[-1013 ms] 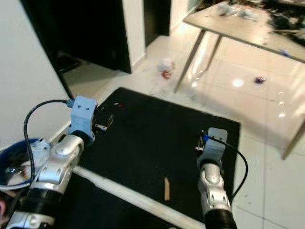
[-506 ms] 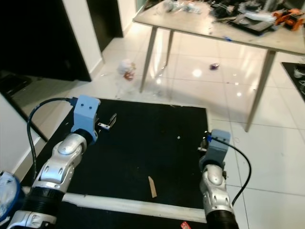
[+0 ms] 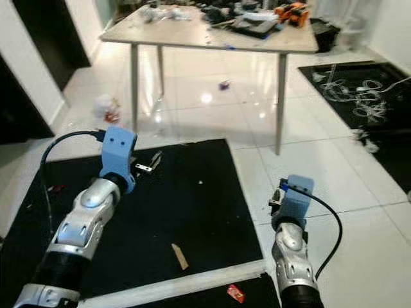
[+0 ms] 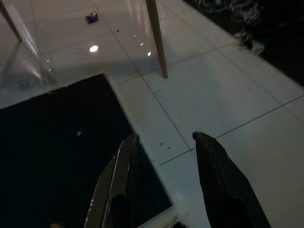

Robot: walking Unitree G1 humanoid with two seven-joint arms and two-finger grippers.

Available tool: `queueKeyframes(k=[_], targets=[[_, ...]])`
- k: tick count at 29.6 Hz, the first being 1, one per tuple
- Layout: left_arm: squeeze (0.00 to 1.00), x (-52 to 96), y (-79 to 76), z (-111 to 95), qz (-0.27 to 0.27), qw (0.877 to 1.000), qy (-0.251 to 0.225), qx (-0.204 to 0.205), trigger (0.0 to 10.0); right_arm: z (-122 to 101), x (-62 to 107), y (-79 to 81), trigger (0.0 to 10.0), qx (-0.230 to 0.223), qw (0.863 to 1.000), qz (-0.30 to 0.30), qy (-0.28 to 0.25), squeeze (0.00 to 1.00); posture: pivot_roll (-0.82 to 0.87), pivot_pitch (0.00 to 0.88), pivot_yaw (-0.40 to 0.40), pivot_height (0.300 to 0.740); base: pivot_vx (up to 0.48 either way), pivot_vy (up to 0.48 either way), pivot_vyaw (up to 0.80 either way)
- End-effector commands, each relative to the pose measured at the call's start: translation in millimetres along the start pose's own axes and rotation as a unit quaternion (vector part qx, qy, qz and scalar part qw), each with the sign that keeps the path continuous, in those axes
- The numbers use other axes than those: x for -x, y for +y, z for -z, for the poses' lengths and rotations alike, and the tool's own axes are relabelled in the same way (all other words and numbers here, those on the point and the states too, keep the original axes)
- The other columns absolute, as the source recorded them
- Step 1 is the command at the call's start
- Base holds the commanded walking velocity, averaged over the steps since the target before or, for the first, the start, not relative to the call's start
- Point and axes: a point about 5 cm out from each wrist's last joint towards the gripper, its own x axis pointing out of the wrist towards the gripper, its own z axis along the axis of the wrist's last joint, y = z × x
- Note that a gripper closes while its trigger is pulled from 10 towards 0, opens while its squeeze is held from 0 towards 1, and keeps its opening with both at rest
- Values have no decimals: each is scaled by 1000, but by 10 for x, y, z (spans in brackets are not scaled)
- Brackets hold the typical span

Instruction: Picking trash to rubbish bin

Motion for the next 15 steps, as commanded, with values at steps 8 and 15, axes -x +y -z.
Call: queueKeyframes(k=[8,15], targets=[[0,15,17,46,-2,1000,13,13,10000,43,19,49,10000,-1,1000,-15,12,0,24,120,68,740,298,0,0],[0,14,30,42,-3,1000,13,19,10000,36,20,57,10000,0,1000,-17,12,0,23,120,68,740,354,0,0]])
